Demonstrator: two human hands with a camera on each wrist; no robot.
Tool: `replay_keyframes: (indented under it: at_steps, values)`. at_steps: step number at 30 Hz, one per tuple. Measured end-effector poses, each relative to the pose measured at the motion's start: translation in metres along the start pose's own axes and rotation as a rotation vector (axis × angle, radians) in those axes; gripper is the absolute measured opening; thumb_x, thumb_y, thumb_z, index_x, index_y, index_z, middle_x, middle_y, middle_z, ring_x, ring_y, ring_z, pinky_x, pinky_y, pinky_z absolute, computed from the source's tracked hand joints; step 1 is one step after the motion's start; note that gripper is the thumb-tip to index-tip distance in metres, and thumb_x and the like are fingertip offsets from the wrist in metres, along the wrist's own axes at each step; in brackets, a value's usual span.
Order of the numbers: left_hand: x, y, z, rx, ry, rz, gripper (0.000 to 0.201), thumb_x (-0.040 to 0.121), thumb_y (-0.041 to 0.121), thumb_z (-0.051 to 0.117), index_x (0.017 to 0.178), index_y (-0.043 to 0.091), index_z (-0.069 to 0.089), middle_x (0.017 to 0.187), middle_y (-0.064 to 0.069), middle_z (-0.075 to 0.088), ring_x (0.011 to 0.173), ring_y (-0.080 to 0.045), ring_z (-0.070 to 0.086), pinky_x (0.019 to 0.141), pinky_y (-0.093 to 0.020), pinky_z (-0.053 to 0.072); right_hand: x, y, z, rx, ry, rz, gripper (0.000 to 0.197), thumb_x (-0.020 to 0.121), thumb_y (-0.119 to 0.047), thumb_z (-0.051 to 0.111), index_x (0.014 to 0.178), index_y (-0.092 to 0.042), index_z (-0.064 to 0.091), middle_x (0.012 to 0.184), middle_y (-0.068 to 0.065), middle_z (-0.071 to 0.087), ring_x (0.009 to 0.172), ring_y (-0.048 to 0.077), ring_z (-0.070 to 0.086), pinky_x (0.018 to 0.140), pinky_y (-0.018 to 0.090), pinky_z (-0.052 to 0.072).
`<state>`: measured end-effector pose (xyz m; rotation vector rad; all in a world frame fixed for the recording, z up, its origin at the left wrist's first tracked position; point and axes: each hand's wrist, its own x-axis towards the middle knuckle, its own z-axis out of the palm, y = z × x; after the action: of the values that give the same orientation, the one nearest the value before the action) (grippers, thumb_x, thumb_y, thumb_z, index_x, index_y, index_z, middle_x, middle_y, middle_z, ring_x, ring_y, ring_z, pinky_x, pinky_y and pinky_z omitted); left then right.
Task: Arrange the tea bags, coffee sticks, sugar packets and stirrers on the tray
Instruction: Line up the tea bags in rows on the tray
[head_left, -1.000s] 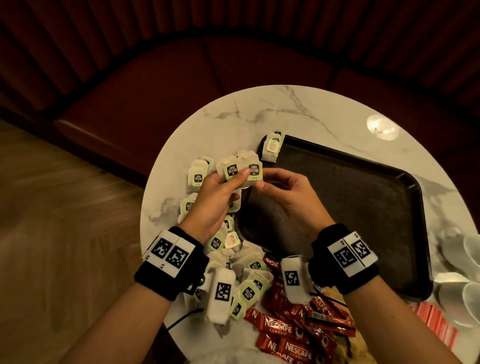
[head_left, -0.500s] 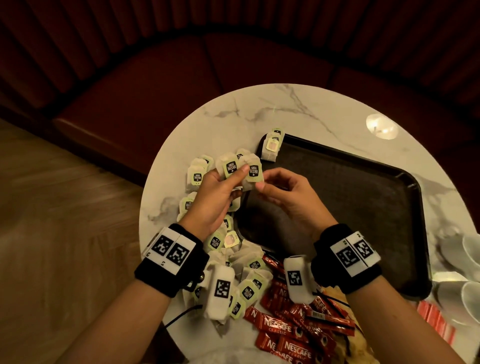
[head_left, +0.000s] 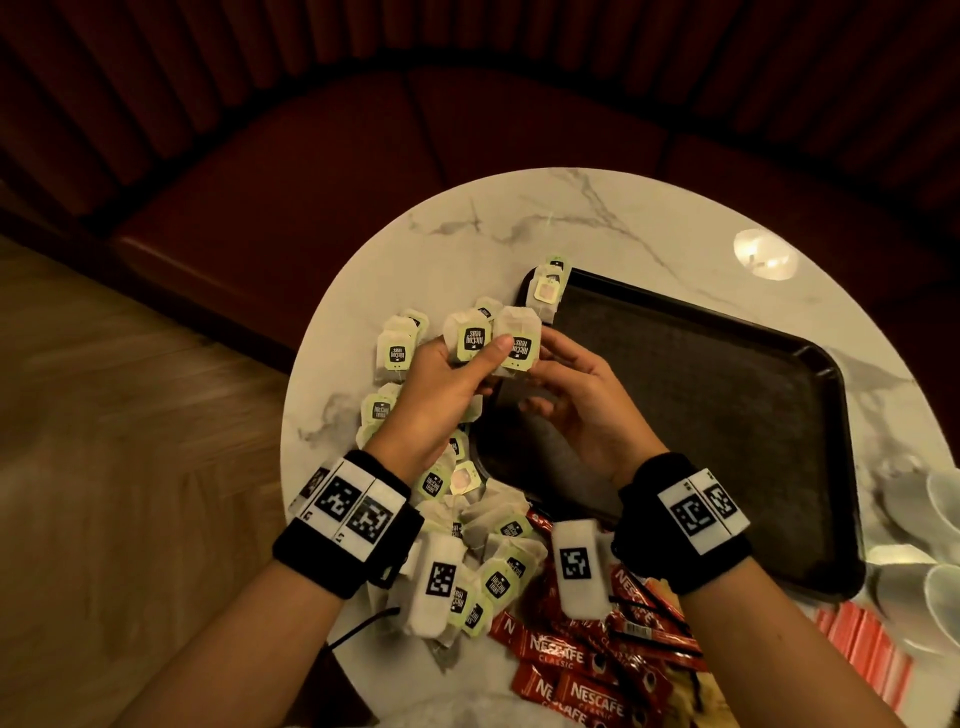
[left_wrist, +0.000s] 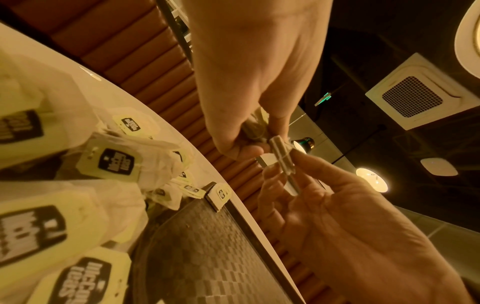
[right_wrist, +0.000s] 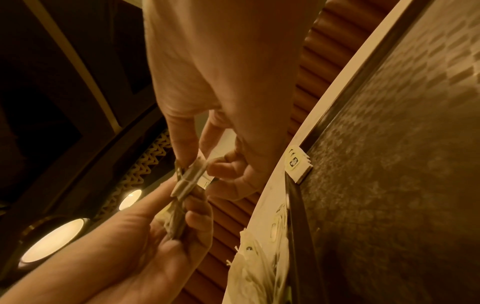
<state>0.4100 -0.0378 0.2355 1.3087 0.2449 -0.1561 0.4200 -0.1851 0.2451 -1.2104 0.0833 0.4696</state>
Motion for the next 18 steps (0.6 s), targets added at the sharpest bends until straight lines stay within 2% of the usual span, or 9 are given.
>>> replay_keyframes:
  at_steps: [3,8,9,11,12,13,16,18]
  values:
    - [0.0,-0.001,-0.001,0.013,-0.01,-0.017,0.019,0.092,0.018,0.064,0.107,0.009,0.071,0.099,-0.006,0.075,0.084,-0.011,0.07,0.065,-0.02,0.05,0.001,-0.004,-0.002,0.011,0.015,0.004,0.036,0.095,0.002,0.051,0.12,-0.018,0.065,0.109,-0.001,0.072,0.096,0.013,0.066,0.064,0.019,0.051]
    - [-0.001,0.0,-0.002,0.016,-0.05,-0.049,0.019,0.09,0.021,0.066,0.106,0.011,0.071,0.103,-0.01,0.075,0.098,-0.024,0.07,0.084,-0.037,0.053,0.0,-0.01,-0.005,0.027,0.026,-0.013,0.033,0.092,0.002,0.051,0.112,-0.017,0.068,0.104,0.003,0.074,0.089,0.014,0.069,0.069,0.021,0.054]
    - [-0.001,0.001,-0.002,0.015,-0.062,-0.05,0.018,0.091,0.021,0.065,0.105,0.012,0.071,0.102,-0.009,0.075,0.096,-0.022,0.071,0.082,-0.036,0.054,-0.001,-0.01,-0.005,0.035,0.028,-0.022,0.032,0.091,0.002,0.053,0.111,-0.017,0.069,0.105,0.005,0.074,0.091,0.016,0.069,0.072,0.023,0.055]
    - [-0.002,0.004,-0.002,0.001,-0.089,-0.048,0.016,0.092,0.018,0.063,0.104,0.011,0.071,0.098,-0.006,0.076,0.086,-0.013,0.071,0.068,-0.024,0.052,-0.003,-0.01,-0.004,0.032,0.034,-0.043,0.032,0.086,0.002,0.058,0.11,-0.016,0.07,0.109,0.008,0.074,0.097,0.02,0.07,0.082,0.027,0.056]
    - [-0.002,0.006,-0.002,-0.012,-0.097,-0.042,0.017,0.093,0.016,0.061,0.105,0.009,0.07,0.096,-0.007,0.075,0.082,-0.012,0.071,0.065,-0.02,0.051,-0.004,-0.01,-0.004,0.019,0.033,-0.056,0.033,0.086,0.003,0.059,0.111,-0.015,0.069,0.109,0.008,0.074,0.099,0.02,0.07,0.085,0.029,0.056]
    - [-0.002,0.006,-0.002,-0.023,-0.101,-0.036,0.02,0.094,0.017,0.06,0.107,0.006,0.07,0.097,-0.01,0.075,0.084,-0.015,0.072,0.066,-0.021,0.053,-0.004,-0.009,-0.004,0.0,0.028,-0.069,0.034,0.088,0.005,0.058,0.112,-0.015,0.069,0.108,0.008,0.074,0.1,0.02,0.07,0.087,0.029,0.056]
    - [-0.002,0.008,-0.001,-0.045,-0.08,-0.011,0.028,0.094,0.019,0.06,0.114,0.0,0.067,0.105,-0.02,0.072,0.097,-0.031,0.07,0.085,-0.043,0.057,-0.005,-0.009,-0.003,-0.043,0.008,-0.089,0.033,0.089,0.007,0.056,0.113,-0.013,0.068,0.105,0.008,0.074,0.096,0.02,0.069,0.082,0.027,0.057]
    - [0.0,0.008,0.0,-0.045,-0.051,0.004,0.027,0.095,0.018,0.059,0.113,-0.001,0.067,0.104,-0.021,0.072,0.097,-0.033,0.07,0.086,-0.047,0.056,-0.005,-0.009,-0.002,-0.08,-0.004,-0.098,0.032,0.09,0.005,0.057,0.112,-0.015,0.068,0.103,0.006,0.074,0.093,0.02,0.068,0.075,0.026,0.057]
